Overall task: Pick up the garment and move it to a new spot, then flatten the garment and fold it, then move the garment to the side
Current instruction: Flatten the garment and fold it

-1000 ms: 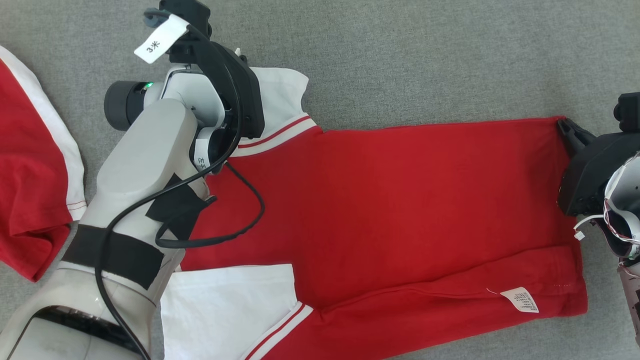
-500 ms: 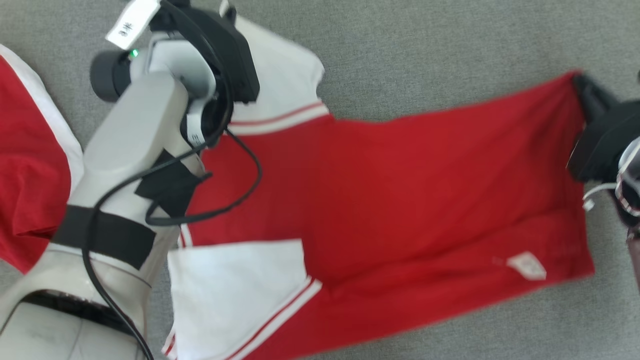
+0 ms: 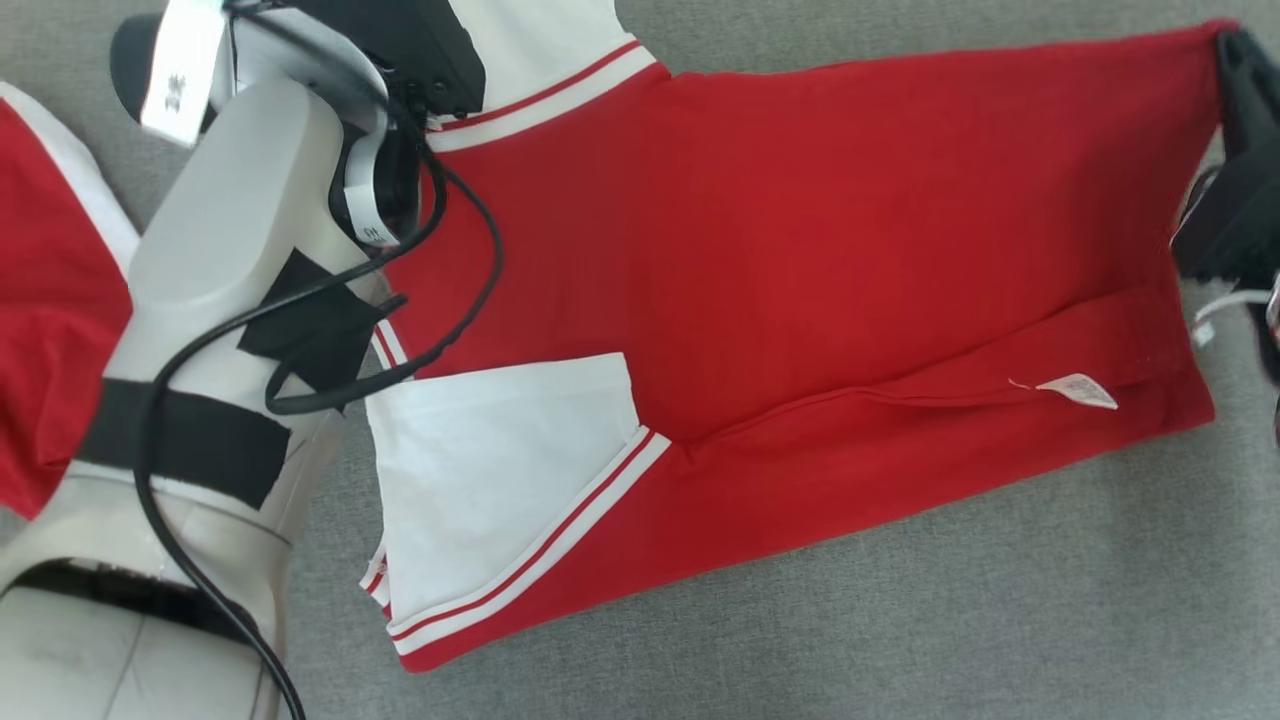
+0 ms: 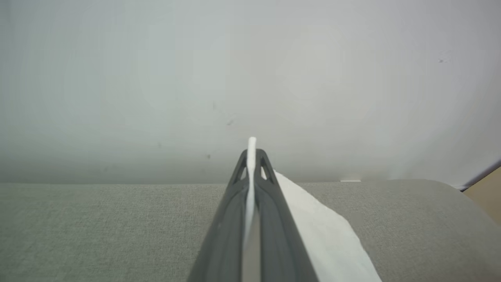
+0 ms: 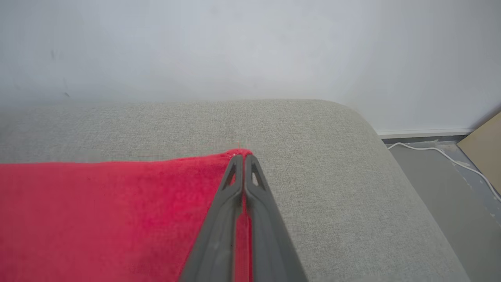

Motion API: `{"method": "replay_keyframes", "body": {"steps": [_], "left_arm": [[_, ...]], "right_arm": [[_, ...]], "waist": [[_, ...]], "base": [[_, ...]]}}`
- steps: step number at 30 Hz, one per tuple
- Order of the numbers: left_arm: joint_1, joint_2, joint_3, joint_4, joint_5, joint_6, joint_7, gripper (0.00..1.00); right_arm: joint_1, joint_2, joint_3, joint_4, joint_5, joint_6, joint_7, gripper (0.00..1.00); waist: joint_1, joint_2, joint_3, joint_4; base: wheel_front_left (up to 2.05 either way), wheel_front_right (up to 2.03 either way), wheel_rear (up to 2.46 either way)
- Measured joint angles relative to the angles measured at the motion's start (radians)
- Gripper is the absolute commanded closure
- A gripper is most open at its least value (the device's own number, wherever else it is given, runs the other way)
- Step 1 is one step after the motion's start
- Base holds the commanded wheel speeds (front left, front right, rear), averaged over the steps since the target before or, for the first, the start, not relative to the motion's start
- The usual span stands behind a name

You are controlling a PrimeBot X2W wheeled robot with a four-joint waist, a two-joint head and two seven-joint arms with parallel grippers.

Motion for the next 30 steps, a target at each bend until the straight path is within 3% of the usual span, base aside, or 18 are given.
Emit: {"method": "replay_keyframes", "body": {"steps": [6,16,30], "left_arm": [[0.146,0.000,0.004,-0.071,-0.057,0.000,-0.124,1.00],[0.449,0.004,-0.055,-0.300,-0.107,-0.028,-0.136,1.00],[0.679,0.011,0.029,-0.641,-0.071,-0.032,-0.136,1.00]], "right_arm": [[0.089,-0.012,0.004,0.034,-0.017,0.009,-0.034,1.00],[0.147,-0.025,0.007,0.074,-0.041,0.022,-0.101,1.00],[0.105,-0.065,0.028,0.130,-0.080,0.040,-0.163,1.00]], "waist": [[0.0000,0.0001,-0.012,0.019],[0.0000,0.0001,-0.071,0.041],[-0.0002,-0.0001,-0.144,0.100]], "base": [[0.00,0.00,0.00],[0.00,0.00,0.00],[0.00,0.00,0.00]]}}
